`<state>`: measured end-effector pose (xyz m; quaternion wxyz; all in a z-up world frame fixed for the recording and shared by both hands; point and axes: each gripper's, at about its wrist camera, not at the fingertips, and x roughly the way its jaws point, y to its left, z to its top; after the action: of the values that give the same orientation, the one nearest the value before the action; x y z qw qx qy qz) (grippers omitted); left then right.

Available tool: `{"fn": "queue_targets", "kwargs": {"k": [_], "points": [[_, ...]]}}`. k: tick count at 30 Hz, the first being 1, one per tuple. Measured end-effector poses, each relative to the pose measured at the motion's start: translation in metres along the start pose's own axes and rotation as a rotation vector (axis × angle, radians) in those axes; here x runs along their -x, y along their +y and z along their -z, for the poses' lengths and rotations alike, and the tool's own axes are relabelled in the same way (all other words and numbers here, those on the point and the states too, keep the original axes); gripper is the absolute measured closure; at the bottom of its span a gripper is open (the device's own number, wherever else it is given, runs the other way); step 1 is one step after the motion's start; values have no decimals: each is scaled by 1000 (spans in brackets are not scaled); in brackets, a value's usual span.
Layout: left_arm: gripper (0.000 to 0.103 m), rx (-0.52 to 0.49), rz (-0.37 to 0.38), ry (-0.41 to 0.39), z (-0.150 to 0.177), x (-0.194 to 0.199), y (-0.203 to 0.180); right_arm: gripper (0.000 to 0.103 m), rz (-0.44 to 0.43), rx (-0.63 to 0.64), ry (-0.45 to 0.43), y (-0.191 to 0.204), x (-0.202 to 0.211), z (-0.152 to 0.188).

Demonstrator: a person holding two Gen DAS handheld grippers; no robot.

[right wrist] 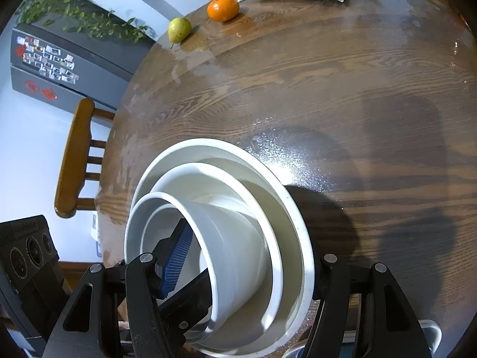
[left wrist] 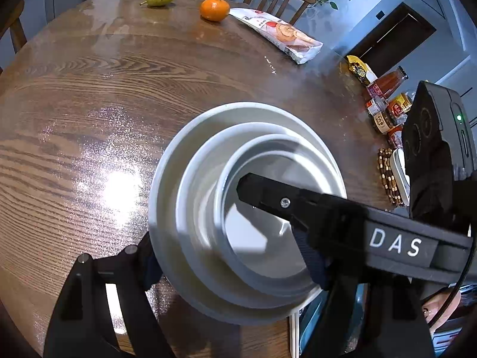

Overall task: Organize plates and bowls
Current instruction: 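Lift the white stack with the right tool toward the teal plate stack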

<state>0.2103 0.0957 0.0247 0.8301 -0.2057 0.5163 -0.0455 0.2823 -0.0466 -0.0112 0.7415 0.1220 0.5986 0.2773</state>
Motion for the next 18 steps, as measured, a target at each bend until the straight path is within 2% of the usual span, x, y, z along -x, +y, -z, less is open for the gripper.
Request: {"fn": "queue_targets", "kwargs": {"k": [18], "points": [[28,-25,-7,-36,20,17,-9,37,-20,16,-54,1,18,21]]}}
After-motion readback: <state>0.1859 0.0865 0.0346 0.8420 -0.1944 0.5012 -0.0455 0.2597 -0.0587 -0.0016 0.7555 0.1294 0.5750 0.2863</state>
